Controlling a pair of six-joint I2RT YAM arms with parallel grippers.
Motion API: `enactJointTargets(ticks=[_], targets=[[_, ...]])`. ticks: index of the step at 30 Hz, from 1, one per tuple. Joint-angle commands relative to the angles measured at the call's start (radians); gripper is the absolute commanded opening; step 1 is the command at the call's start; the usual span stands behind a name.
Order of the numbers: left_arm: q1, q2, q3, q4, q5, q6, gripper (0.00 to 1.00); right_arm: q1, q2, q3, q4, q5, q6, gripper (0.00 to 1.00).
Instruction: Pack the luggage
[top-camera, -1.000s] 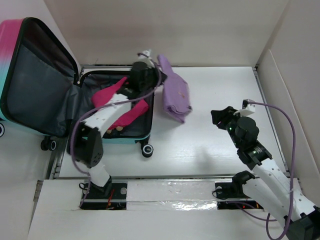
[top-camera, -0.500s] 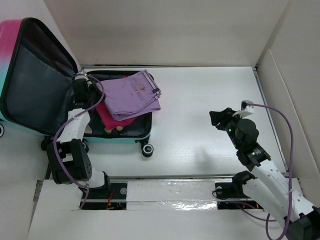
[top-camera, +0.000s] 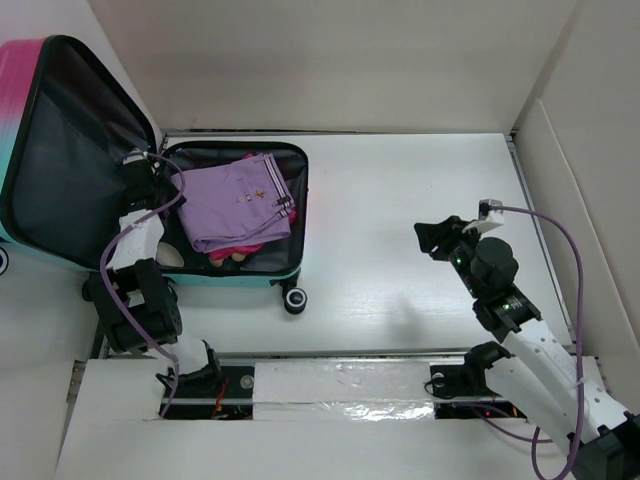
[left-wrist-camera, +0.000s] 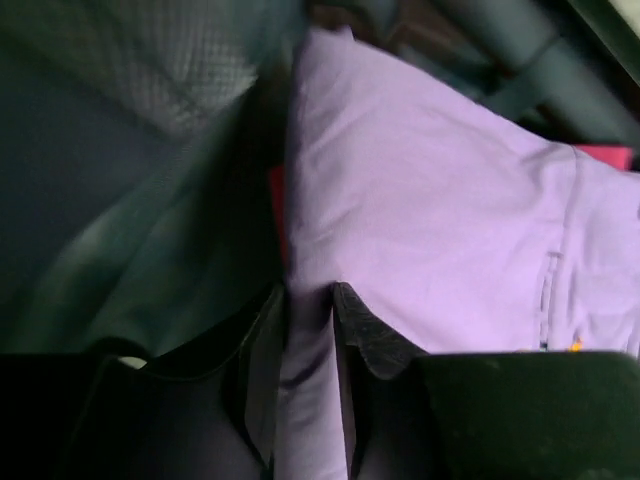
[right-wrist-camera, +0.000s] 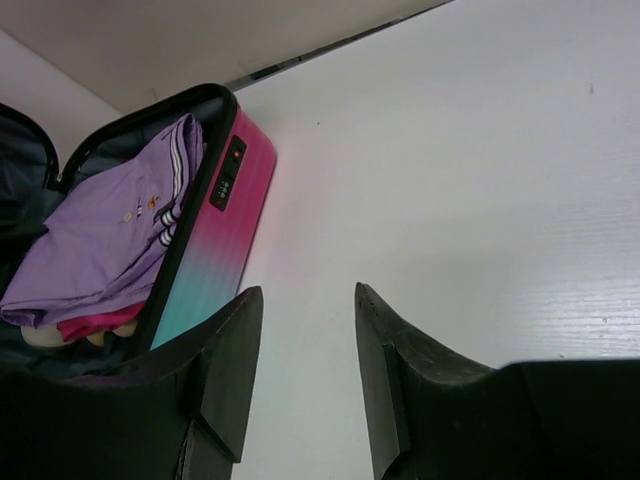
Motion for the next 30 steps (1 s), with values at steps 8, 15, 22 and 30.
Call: enactJointTargets(ticks=[8, 15, 22, 30], targets=[[-0.004, -0.251, 0.017, -0.001, -0.171, -0.025, 0.50, -0.004, 0.018, 0.018, 0.053, -0.092, -0.036, 0.00], [-0.049, -0.647, -0.051, -0.096, -0.445, -0.109, 0.00, -0.004, 0.001, 0.019, 0.046, -0.114, -0.045, 0.00], [-0.107, -0.794, -0.099, -0.367, -0.980, -0.235, 0.00, -0.004, -0.022, 0.035, 0.021, -0.140, -0.064, 0.07], [-0.107, -0.862, -0.215, -0.421, -1.177, -0.246, 0.36, -0.004, -0.025, 0.053, -0.006, -0.200, -0.079, 0.18]])
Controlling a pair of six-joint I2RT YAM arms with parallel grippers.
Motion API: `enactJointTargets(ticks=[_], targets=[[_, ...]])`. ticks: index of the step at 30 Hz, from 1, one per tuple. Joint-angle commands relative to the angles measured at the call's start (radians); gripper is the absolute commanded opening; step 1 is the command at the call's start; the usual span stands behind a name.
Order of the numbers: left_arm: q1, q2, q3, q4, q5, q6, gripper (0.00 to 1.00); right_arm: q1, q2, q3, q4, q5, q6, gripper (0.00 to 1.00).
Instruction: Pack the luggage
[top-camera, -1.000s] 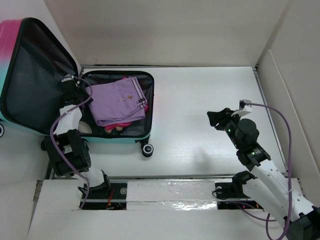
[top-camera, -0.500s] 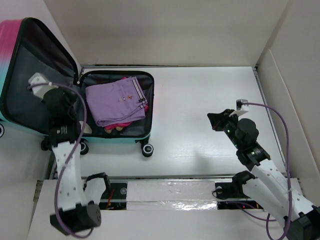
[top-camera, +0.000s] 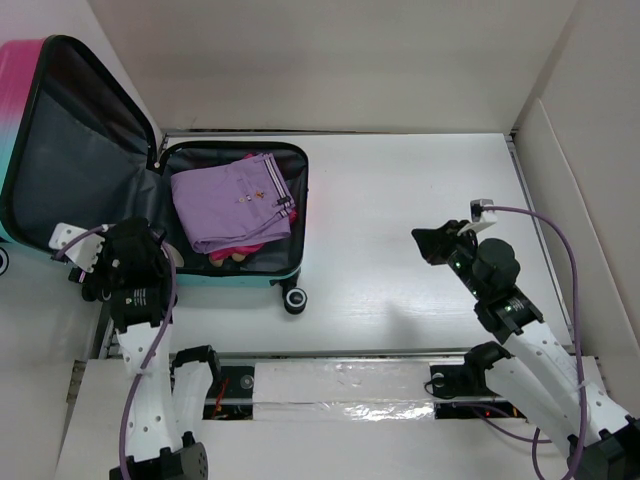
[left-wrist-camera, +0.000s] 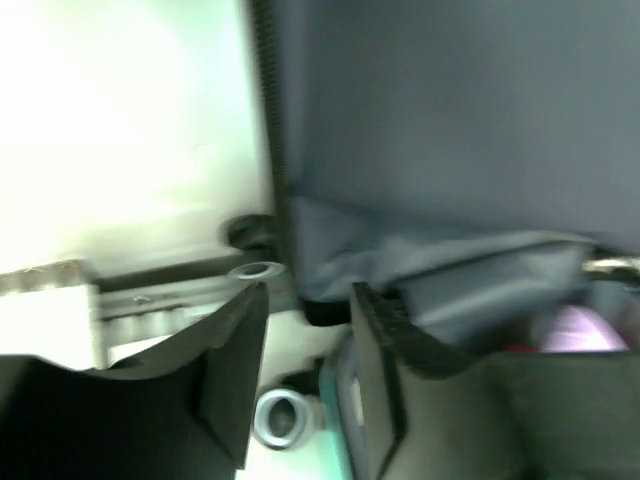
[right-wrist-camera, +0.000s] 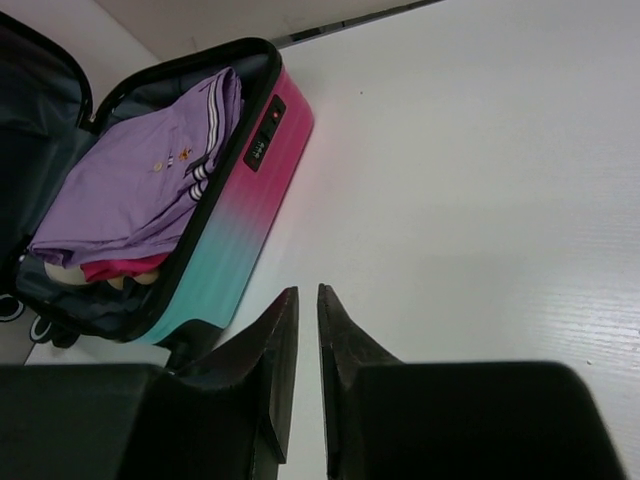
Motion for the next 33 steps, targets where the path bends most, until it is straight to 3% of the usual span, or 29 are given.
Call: enactJointTargets(ticks=[1, 2, 8, 16, 22, 29, 32, 33], targets=[[0.005, -0.028, -0.053, 0.007, -0.198, 0.046, 0.39, -0.004, -0.017, 0.050, 0.004, -0.030, -0.030, 0.20], [0.017, -0.022, -0.074, 0.020, -0.219, 0.069, 0.47, -0.004, -0.017, 0.050, 0.003, -0.018, -0.032, 0.21], [0.098, 0.107, -0.038, 0.107, -0.134, 0.146, 0.59, -0.004, -0.003, 0.056, -0.002, -0.039, -0.039, 0.21], [0.099, 0.247, 0.082, 0.156, -0.161, 0.210, 0.57, -0.004, 0.032, 0.055, 0.029, -0.099, -0.047, 0.21], [0.099, 0.287, 0.131, 0.140, -0.167, 0.161, 0.40, -0.004, 0.050, 0.059, 0.021, -0.084, -0.055, 0.21], [0.099, 0.292, 0.116, 0.166, -0.111, 0.186, 0.00, -0.004, 0.076, 0.067, 0.004, -0.025, -0.056, 0.21], [0.019, 0.255, 0.070, 0.242, -0.086, 0.270, 0.00, -0.004, 0.109, 0.076, 0.001, -0.040, -0.056, 0.21], [-0.086, 0.241, 0.050, 0.273, -0.088, 0.372, 0.00, -0.004, 0.122, 0.079, 0.004, -0.045, -0.058, 0.20]])
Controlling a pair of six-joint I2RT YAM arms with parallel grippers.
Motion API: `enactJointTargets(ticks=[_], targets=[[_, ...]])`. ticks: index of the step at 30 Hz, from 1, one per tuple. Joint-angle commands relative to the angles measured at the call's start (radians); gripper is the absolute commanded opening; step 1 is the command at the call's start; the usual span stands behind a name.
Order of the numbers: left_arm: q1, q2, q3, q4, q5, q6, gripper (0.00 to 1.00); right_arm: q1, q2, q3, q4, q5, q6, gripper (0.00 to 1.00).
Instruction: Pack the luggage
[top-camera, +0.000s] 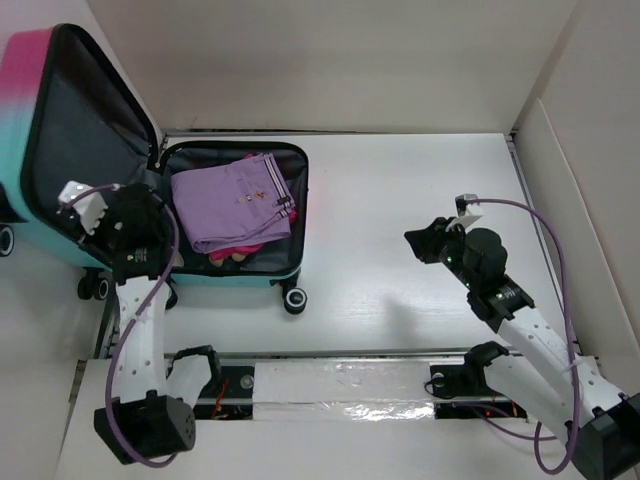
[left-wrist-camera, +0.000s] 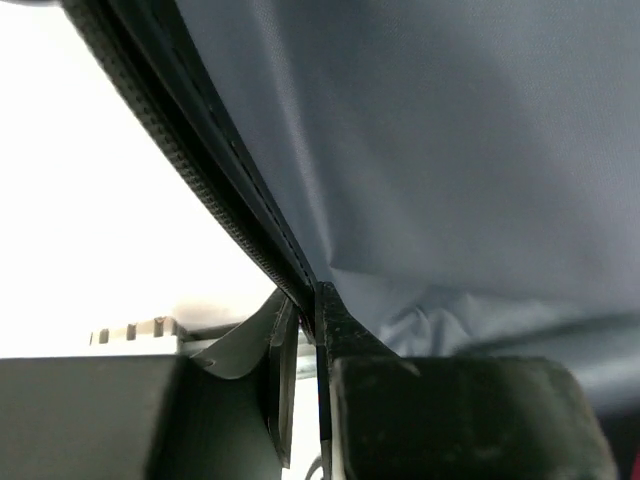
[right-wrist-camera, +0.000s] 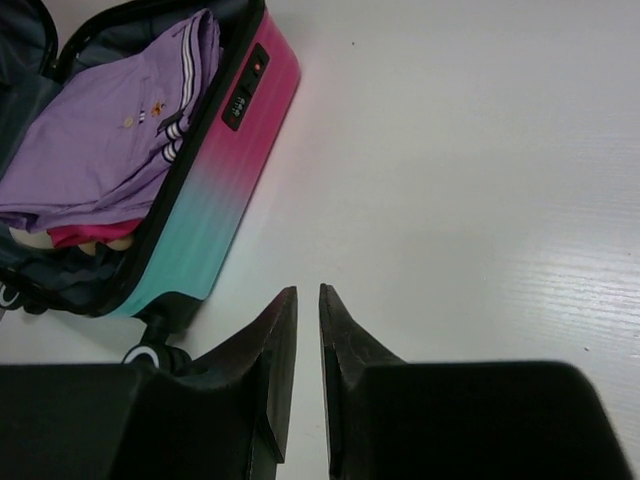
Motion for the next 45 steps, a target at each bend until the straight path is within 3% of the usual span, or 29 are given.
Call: enactJointTargets(ticks=[1, 7, 11, 13, 14, 15, 17, 19, 20, 21, 25, 29, 33, 38, 40, 42, 43, 45], targets=[[-0.200, -0.061, -0.079, 0.202, 0.010, 0.198, 0.00, -0.004, 0.027, 0.052, 0.028, -0.005, -0.019, 0.21], [-0.643, -0.078, -0.222, 0.335, -0.226, 0.410, 0.00, -0.004, 0.087, 0.063, 0.030, -0.016, -0.023, 0.20], [-0.829, -0.082, -0.236, 0.248, -0.250, 0.361, 0.00, -0.004, 0.086, 0.061, 0.028, -0.007, -0.023, 0.20], [-0.862, -0.095, -0.187, 0.059, -0.185, 0.235, 0.06, -0.004, 0.083, 0.060, 0.028, -0.002, -0.023, 0.21], [-0.871, -0.105, -0.176, 0.028, -0.116, 0.165, 0.27, -0.004, 0.083, 0.061, 0.027, 0.001, -0.023, 0.21], [-0.871, -0.122, -0.162, -0.008, -0.074, 0.119, 0.40, -0.004, 0.086, 0.061, 0.027, 0.004, -0.023, 0.21], [-0.871, -0.187, -0.132, -0.069, 0.131, 0.074, 0.49, 0.005, 0.087, 0.066, 0.021, 0.006, -0.025, 0.21], [-0.871, -0.272, -0.151, -0.003, 0.362, 0.185, 0.47, 0.005, 0.093, 0.064, 0.024, 0.007, -0.023, 0.22], [-0.871, -0.283, -0.147, -0.007, 0.621, 0.222, 0.45, 0.005, 0.097, 0.064, 0.025, 0.009, -0.023, 0.22], [-0.871, -0.283, -0.136, -0.025, 0.715, 0.242, 0.44, 0.005, 0.100, 0.066, 0.025, 0.009, -0.022, 0.22], [-0.913, -0.117, -0.020, -0.142, 1.178, 0.291, 0.40, 0.027, 0.112, 0.075, 0.019, 0.033, -0.025, 0.22], [-1.023, 0.066, 0.094, -0.164, 1.446, 0.279, 0.40, 0.027, 0.107, 0.074, 0.015, 0.062, -0.025, 0.22], [-1.107, 0.216, 0.221, -0.124, 1.593, 0.289, 0.40, 0.036, 0.097, 0.066, 0.019, 0.111, -0.023, 0.22], [-1.054, 0.244, 0.407, 0.028, 1.549, 0.237, 0.44, 0.036, 0.101, 0.052, 0.041, 0.122, -0.019, 0.21], [-0.948, 0.261, 0.492, 0.030, 1.476, 0.180, 0.44, 0.045, 0.116, 0.054, 0.042, 0.118, -0.022, 0.16], [-0.848, 0.270, 0.539, 0.010, 1.301, 0.102, 0.45, 0.056, 0.123, 0.058, 0.041, 0.116, -0.026, 0.10], [-0.711, 0.272, 0.556, 0.001, 1.247, 0.074, 0.45, 0.056, 0.123, 0.060, 0.041, 0.119, -0.028, 0.04], [-0.551, 0.264, 0.548, 0.008, 1.186, 0.023, 0.45, 0.081, 0.121, 0.060, 0.041, 0.134, -0.034, 0.00]])
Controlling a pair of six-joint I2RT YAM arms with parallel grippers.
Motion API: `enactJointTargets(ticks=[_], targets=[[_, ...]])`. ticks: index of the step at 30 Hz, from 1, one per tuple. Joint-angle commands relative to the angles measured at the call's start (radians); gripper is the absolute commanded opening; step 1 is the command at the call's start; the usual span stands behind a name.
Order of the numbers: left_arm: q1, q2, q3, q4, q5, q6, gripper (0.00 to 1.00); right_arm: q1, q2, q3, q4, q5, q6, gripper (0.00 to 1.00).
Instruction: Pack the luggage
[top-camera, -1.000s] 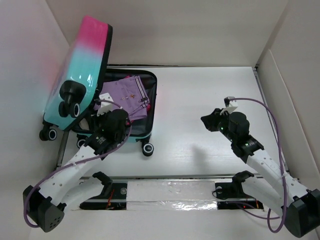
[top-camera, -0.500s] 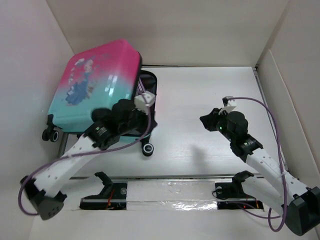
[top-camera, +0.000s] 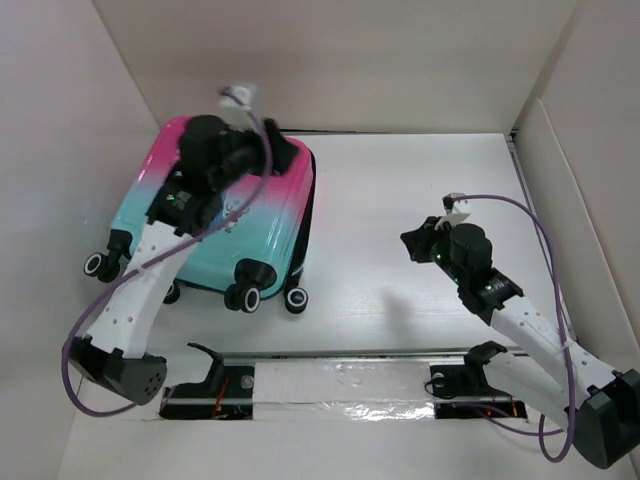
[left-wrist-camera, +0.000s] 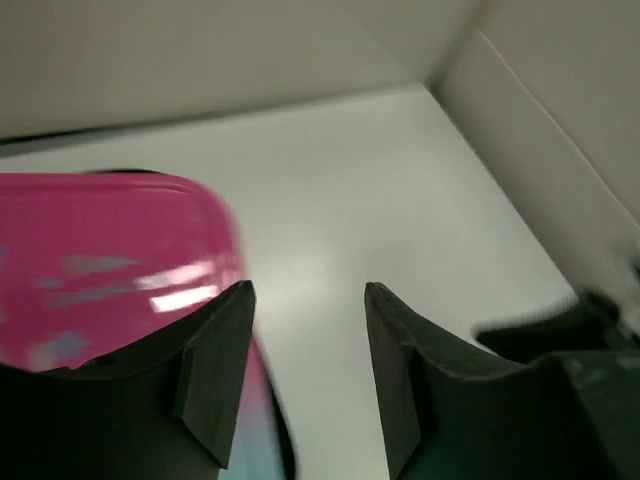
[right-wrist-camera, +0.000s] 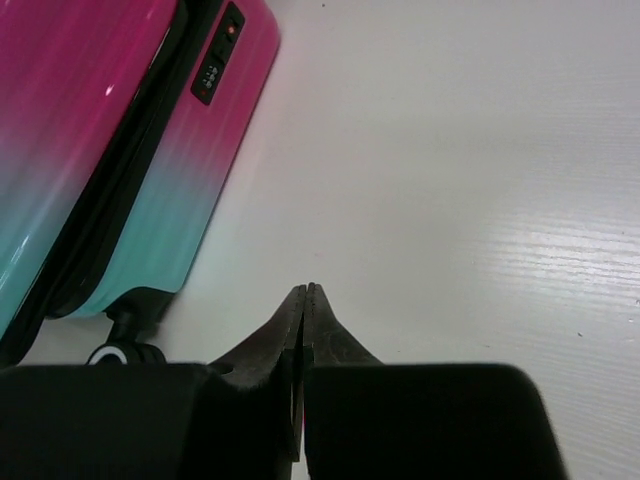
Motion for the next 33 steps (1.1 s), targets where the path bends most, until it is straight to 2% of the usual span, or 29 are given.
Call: enactJointTargets(ticks=[1, 5, 8, 13, 14, 17, 22, 25, 33], targets=[[0.357, -0.040, -0.010, 0.035, -0.177, -0.157, 0.44, 0.030, -0.004, 0.035, 0.047, 0.037, -0.022, 0.00], [0.703, -0.028, -0.105, 0.092, -0.144, -0.266, 0.41, 0.068, 0.018, 0.036, 0.059, 0.059, -0.025, 0.00], [0.704, 0.050, -0.087, 0.066, -0.440, -0.223, 0.41, 0.113, 0.038, 0.056, 0.044, 0.079, -0.040, 0.00], [0.796, 0.110, -0.154, 0.166, -0.585, -0.211, 0.43, 0.165, 0.084, 0.067, 0.062, 0.100, -0.045, 0.02], [0.796, 0.127, -0.145, 0.176, -0.671, -0.188, 0.44, 0.174, 0.096, 0.071, 0.067, 0.100, -0.048, 0.04], [0.796, 0.226, -0.061, 0.138, -0.748, -0.130, 0.46, 0.218, 0.166, 0.091, 0.084, 0.099, -0.055, 0.10], [0.805, 0.421, 0.144, 0.013, -0.767, -0.105, 0.46, 0.292, 0.263, 0.140, 0.049, 0.169, -0.069, 0.12], [0.805, 0.496, 0.203, -0.026, -0.768, -0.091, 0.46, 0.303, 0.268, 0.147, 0.039, 0.212, -0.074, 0.12], [0.805, 0.633, 0.185, -0.058, -0.714, -0.064, 0.44, 0.303, 0.262, 0.122, 0.084, 0.226, -0.075, 0.12]])
